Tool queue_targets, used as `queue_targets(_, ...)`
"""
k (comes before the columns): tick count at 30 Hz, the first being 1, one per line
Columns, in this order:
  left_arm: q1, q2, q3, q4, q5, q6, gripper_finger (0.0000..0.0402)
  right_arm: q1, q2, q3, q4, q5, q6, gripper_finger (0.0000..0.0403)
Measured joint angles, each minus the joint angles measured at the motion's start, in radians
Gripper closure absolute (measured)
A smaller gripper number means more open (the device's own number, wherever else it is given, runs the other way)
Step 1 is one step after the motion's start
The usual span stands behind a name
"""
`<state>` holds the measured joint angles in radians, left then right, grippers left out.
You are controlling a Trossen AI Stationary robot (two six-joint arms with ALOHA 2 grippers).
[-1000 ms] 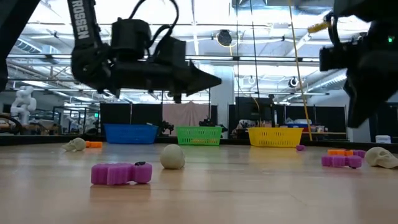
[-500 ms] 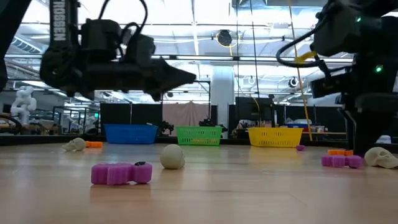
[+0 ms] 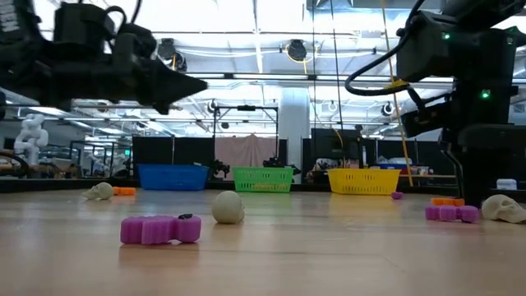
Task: Sort Halloween decoration
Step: Put the purple skeleton toy into the blue basket
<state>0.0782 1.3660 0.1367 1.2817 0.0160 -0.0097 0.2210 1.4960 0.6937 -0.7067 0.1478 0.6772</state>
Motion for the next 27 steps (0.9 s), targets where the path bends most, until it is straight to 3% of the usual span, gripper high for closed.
queue_targets(8,0.001,-0.197,-0.088,-0.171,-0.020,-0.001,0.0394,-0.044,0.001,0.036,-0.036,-0.070,-0.056,0.0379)
queue_targets(18,0.000,-0.291,-0.098,-0.341,-0.017,0.069,0.0394,-0.030,0.000,0.198,-0.162,-0.068,-0.099,0.0381)
queue_targets(27,0.000,-0.363,-0.126,-0.359,-0.012,0.095,0.0394,-0.048,-0.001,0.263,-0.027,-0.035,-0.154,0.0382)
